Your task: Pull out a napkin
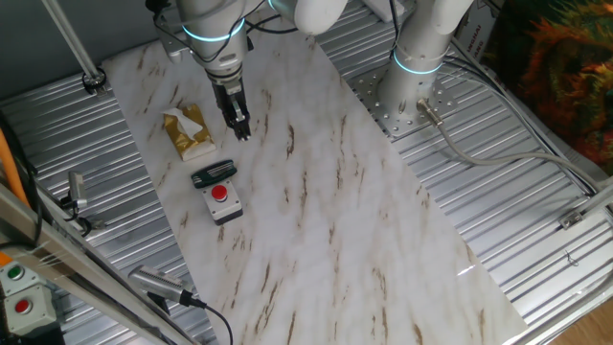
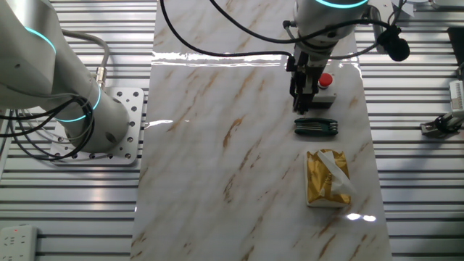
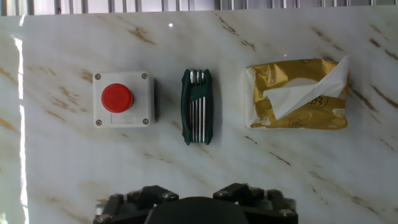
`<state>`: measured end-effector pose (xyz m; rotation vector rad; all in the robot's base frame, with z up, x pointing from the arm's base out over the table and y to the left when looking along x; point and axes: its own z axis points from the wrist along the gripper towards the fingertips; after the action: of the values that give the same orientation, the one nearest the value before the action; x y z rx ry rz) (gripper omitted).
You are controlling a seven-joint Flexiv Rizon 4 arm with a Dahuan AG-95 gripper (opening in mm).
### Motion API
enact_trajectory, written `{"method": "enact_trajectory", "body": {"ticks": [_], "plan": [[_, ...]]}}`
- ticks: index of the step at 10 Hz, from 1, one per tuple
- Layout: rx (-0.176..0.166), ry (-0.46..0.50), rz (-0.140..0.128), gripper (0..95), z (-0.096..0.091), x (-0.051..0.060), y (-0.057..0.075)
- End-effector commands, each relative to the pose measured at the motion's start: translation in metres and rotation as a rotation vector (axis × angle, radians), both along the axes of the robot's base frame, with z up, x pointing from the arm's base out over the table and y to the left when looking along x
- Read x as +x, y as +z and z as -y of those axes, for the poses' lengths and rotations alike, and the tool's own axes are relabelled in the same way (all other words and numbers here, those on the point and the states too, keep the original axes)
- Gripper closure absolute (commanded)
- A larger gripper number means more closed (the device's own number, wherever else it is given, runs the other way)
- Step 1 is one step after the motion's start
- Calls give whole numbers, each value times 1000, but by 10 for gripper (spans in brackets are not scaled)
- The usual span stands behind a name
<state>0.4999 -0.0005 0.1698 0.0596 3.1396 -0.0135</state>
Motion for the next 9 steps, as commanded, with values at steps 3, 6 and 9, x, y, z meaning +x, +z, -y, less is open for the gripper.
{"method": "enact_trajectory", "body": {"ticks": [3,6,9], "plan": [[-7,8,-1,950,-1,0,0],[-7,5,-2,950,-1,0,0],[-7,5,-2,760,-1,0,0]]}}
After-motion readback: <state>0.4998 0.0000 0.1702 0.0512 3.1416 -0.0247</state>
